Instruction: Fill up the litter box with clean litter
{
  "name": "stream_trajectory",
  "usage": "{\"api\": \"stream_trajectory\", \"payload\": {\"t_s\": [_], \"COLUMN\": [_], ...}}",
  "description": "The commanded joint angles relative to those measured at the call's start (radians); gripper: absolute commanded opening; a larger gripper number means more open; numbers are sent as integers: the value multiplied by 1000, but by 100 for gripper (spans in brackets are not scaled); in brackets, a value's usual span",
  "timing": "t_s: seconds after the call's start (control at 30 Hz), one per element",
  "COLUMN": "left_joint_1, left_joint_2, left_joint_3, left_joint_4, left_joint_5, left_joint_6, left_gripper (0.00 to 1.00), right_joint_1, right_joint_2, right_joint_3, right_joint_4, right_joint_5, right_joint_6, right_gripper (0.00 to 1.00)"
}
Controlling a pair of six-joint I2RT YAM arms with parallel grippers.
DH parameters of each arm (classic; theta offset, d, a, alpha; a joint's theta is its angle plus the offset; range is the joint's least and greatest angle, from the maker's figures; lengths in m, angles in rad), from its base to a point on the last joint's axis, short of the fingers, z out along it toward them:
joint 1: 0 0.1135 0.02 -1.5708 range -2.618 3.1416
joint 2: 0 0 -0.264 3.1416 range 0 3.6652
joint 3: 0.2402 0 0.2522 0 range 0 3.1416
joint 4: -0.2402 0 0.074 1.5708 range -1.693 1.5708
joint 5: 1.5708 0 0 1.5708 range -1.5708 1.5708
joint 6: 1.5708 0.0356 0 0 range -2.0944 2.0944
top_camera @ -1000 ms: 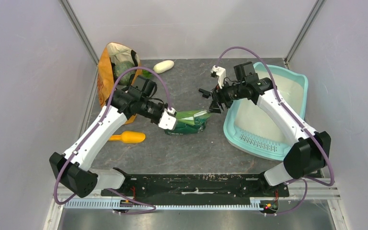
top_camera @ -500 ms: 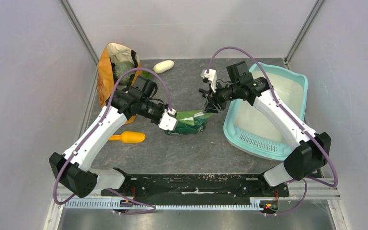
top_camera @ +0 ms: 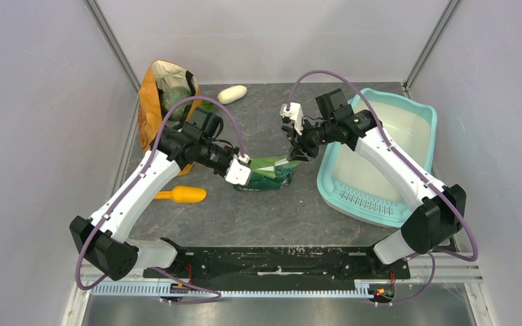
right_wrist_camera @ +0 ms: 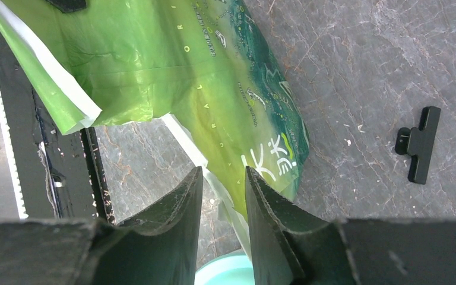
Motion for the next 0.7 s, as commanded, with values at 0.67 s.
{"api": "stream_trajectory", "payload": {"t_s": [0.67], "left_joint_1": [-2], "left_joint_2": [-12], "left_joint_3": [28], "left_joint_4": [-24], "left_joint_5": [-22], "left_joint_6": [35], "left_gripper": [2], "right_joint_1": [17], "right_joint_2": [11], "right_joint_3": [83], "right_joint_4": [12], "right_joint_5": [50], "right_joint_6": [61], "right_gripper": [0]}}
